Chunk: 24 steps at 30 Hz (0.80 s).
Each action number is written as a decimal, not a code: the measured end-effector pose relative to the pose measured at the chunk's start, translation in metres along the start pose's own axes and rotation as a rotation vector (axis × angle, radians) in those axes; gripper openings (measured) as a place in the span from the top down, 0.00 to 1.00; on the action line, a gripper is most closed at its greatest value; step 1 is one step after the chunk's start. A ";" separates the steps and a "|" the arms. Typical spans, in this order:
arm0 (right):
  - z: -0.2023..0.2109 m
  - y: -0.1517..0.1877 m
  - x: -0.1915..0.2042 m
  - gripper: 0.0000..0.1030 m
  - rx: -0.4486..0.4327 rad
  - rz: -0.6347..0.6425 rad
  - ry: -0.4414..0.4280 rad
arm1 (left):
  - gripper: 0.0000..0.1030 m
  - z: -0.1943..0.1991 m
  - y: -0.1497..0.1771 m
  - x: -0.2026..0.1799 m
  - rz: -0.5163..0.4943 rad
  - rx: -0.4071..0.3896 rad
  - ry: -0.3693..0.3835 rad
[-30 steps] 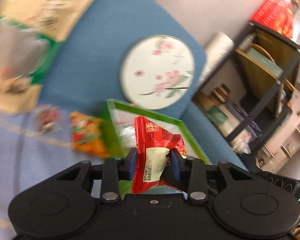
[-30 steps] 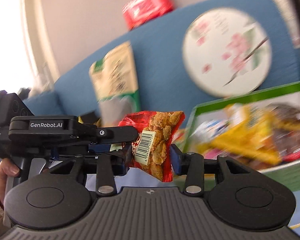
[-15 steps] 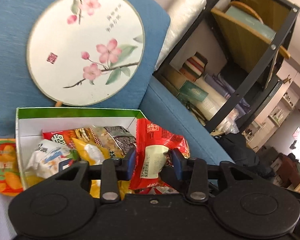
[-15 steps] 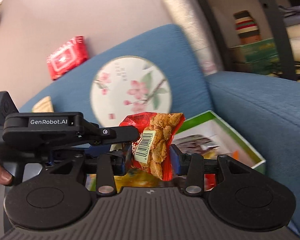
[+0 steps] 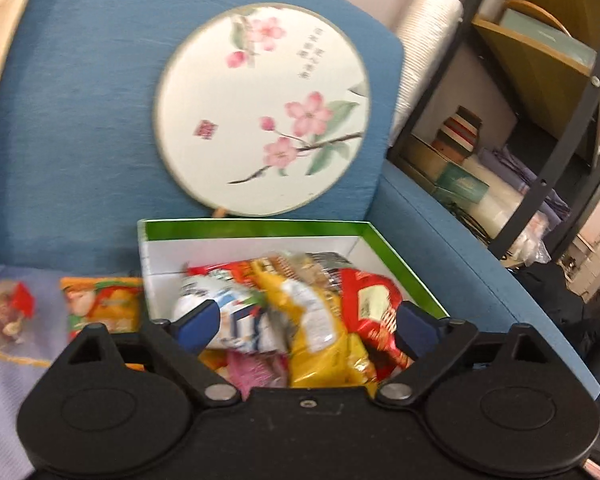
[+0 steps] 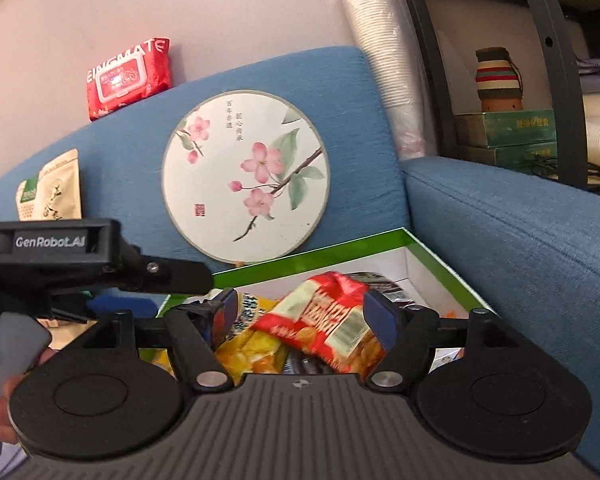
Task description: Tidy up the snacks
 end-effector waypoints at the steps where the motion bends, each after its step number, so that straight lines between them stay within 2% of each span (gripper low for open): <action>1: 0.003 0.000 0.002 0.00 -0.003 -0.003 -0.020 | 0.00 0.010 0.000 0.003 0.007 -0.015 -0.006; 6: 0.014 0.004 0.028 0.00 -0.015 0.019 -0.129 | 0.00 0.058 0.004 0.029 0.052 -0.063 -0.095; 10: 0.018 0.014 0.057 0.00 0.022 0.072 -0.208 | 0.00 0.080 0.010 0.062 0.115 -0.058 -0.186; 14: 0.023 0.026 0.081 0.00 0.047 0.157 -0.257 | 0.00 0.084 0.014 0.087 0.187 -0.051 -0.228; 16: 0.026 0.030 0.087 0.00 0.037 0.194 -0.261 | 0.00 0.078 0.015 0.094 0.202 -0.033 -0.224; 17: 0.027 0.030 0.089 0.00 0.030 0.207 -0.258 | 0.08 0.073 0.016 0.097 0.213 -0.022 -0.220; 20: 0.026 0.030 0.087 0.00 0.034 0.198 -0.253 | 0.25 0.058 0.018 0.107 0.256 -0.001 -0.203; 24: 0.023 0.029 0.084 0.00 0.039 0.172 -0.242 | 0.34 0.036 0.019 0.117 0.294 -0.002 -0.201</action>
Point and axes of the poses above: each gripper's, at about its wrist camera, not at the fingertips, and z roughly against the way its jaws point, x to its left, y to its underside, the point moved 1 cm from there along -z, roughly the way its jaws point, and after that the axes turned 12 degrees about y, right-handed, at the moved point
